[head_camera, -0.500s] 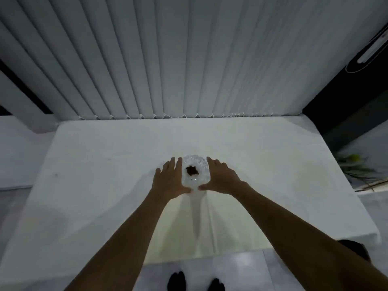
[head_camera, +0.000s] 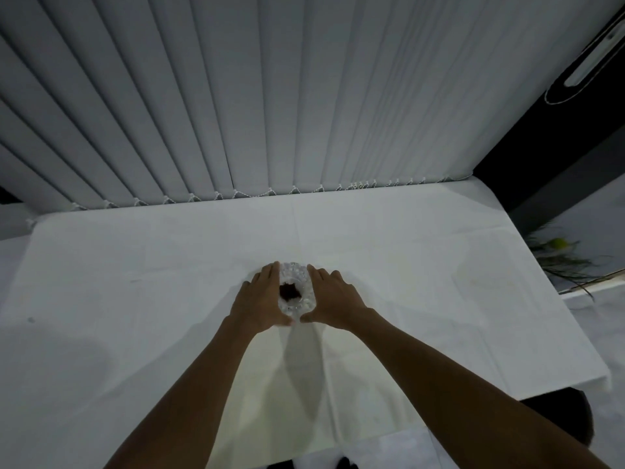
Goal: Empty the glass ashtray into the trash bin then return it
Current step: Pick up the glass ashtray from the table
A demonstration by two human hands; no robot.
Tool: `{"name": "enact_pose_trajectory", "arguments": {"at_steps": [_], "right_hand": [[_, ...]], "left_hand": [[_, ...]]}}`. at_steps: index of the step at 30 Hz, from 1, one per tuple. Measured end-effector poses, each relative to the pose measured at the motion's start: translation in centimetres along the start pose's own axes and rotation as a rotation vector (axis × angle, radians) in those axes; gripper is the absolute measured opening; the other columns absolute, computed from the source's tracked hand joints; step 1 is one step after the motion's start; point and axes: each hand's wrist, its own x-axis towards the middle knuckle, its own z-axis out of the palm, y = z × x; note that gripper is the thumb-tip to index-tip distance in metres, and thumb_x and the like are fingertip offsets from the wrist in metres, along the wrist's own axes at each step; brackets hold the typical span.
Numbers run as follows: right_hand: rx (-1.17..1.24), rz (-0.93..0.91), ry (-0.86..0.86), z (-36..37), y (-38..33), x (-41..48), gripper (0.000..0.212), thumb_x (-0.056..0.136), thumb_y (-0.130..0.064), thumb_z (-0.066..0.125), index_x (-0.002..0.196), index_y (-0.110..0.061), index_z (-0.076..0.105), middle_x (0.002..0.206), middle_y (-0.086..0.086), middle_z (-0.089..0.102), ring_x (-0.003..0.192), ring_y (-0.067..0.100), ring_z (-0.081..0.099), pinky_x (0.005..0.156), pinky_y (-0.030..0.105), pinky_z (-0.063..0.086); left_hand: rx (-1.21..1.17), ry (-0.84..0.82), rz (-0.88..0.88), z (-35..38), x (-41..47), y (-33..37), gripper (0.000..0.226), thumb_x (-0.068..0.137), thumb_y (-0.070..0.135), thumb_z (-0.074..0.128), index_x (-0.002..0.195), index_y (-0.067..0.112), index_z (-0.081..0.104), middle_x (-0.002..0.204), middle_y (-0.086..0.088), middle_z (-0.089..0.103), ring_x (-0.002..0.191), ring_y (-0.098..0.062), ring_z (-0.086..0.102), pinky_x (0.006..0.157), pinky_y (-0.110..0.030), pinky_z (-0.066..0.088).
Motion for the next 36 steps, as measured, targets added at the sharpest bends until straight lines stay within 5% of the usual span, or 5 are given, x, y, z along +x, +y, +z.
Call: {"name": "enact_pose_trajectory", "arguments": {"at_steps": [6,15,23,36], "right_hand": [[0.097,-0.024,0.034,0.2,0.5,-0.2,0.107,0.071,-0.051,0.09,0.153,-0.014,0.032,0.141,0.005,0.054,0.125,0.028,0.051,0.09,0.041,0.049],[0.195,0.012,0.202,-4.1,5.0,-5.7,0.118,0.066,-0.052,0.093,0.159,-0.018,0.028,0.142,0.003,0.053,0.125,0.026,0.051,0.093,0.046,0.054],[0.227,0.083,0.345,-10.5,13.9,-16.4,0.118,0.063,-0.062,0.09,0.157,-0.026,0.027,0.145,0.0,0.051,0.13,0.025,0.047,0.096,0.046,0.052],[0.232,0.267,0.526,-13.9,32.8,-42.3,0.109,0.065,-0.068,0.086,0.153,-0.029,0.035,0.144,-0.001,0.054,0.131,0.021,0.048,0.108,0.041,0.044]], "left_hand": [[-0.149,0.048,0.039,-0.1,-0.2,0.0,0.109,0.048,0.052,0.096,0.137,0.017,0.044,0.127,-0.001,0.052,0.11,-0.021,0.059,0.09,-0.037,0.056],[-0.27,0.068,0.215,-3.8,-0.2,6.8,0.114,0.047,0.042,0.096,0.145,0.02,0.041,0.132,0.004,0.043,0.116,-0.015,0.055,0.093,-0.032,0.055],[-0.269,0.092,0.38,-5.1,-1.1,21.3,0.128,0.046,0.062,0.086,0.154,0.018,0.034,0.143,0.005,0.038,0.135,-0.015,0.046,0.108,-0.039,0.049],[-0.304,0.004,0.65,1.6,-7.5,51.2,0.107,0.053,0.054,0.097,0.141,0.037,0.039,0.134,0.016,0.042,0.116,-0.005,0.056,0.096,-0.025,0.054]]}}
